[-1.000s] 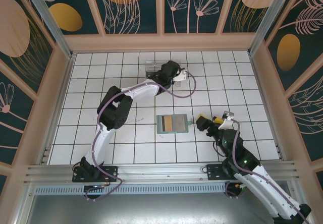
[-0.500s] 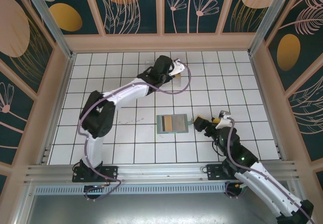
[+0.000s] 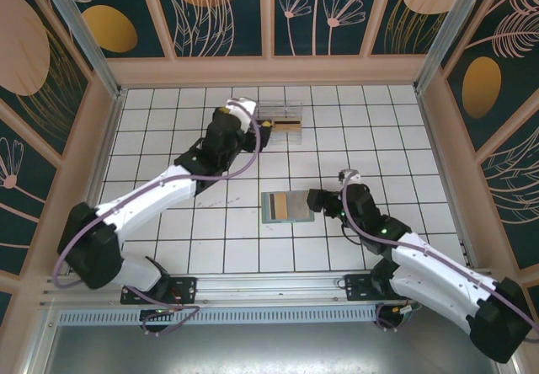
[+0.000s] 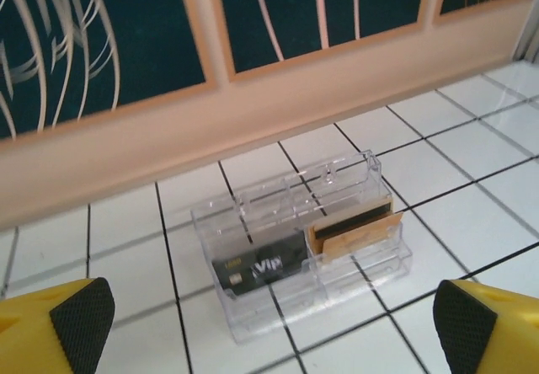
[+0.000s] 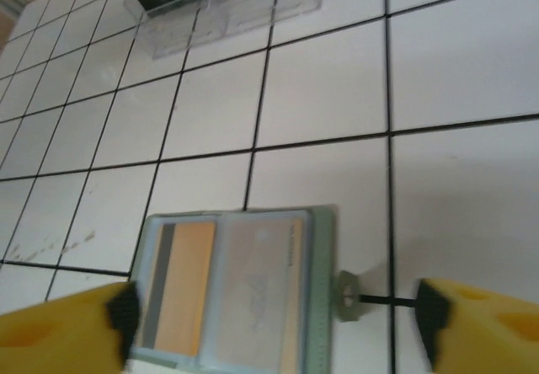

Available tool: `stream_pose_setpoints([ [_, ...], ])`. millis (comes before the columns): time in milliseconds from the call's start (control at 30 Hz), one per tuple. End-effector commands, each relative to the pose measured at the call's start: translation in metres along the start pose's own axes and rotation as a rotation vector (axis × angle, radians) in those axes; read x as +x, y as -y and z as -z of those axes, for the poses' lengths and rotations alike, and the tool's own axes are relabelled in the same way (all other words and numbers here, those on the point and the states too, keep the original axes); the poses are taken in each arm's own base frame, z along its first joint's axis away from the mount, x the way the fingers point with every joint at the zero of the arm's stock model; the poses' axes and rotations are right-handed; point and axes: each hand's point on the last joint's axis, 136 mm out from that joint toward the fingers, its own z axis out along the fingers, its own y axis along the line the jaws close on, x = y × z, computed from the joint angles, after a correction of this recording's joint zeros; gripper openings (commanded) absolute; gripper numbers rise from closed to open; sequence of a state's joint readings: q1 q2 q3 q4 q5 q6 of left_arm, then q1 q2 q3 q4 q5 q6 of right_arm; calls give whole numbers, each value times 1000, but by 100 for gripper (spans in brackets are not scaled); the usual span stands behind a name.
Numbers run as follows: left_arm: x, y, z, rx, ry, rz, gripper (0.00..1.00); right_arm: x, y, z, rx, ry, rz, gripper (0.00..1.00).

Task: Take the credit cards out of the card holder

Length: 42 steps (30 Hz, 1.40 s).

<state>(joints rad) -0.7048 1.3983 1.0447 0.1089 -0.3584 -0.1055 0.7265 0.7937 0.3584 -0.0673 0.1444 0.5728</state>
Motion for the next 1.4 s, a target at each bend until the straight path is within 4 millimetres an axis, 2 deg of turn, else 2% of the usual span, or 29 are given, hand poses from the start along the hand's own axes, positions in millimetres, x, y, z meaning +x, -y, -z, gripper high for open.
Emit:
stream_pose_setpoints([
  [0,12,-17,20,-33,5,252,99,-7,-35,-5,-139,-14,0,60],
  [100,41,-13,32,16,-50,335,99,5,-42,-19,-157,-86,-8,36],
  [167,58,-8,38,63,-79,395,99,15,-48,-28,-175,-142,-11,27],
  [333,95,5,47,148,-151,542,98,37,-55,-50,-158,-245,2,25],
  [467,119,11,47,171,-220,597,98,53,-52,-64,-123,-319,13,23],
  [633,148,25,46,227,-304,656,95,65,-28,-73,-8,-361,33,22],
  [800,166,34,45,257,-360,682,92,74,-1,-73,84,-389,28,23],
  [933,175,40,45,282,-390,692,84,76,11,-70,133,-395,27,23],
  [1000,181,44,45,301,-410,701,78,72,15,-69,158,-383,33,23],
  [1067,186,48,45,307,-431,714,76,69,18,-67,176,-379,33,24],
  [1167,194,58,47,344,-457,747,64,63,9,-65,143,-367,35,26],
  [1367,207,79,45,390,-502,774,37,41,-22,-61,29,-317,13,29],
])
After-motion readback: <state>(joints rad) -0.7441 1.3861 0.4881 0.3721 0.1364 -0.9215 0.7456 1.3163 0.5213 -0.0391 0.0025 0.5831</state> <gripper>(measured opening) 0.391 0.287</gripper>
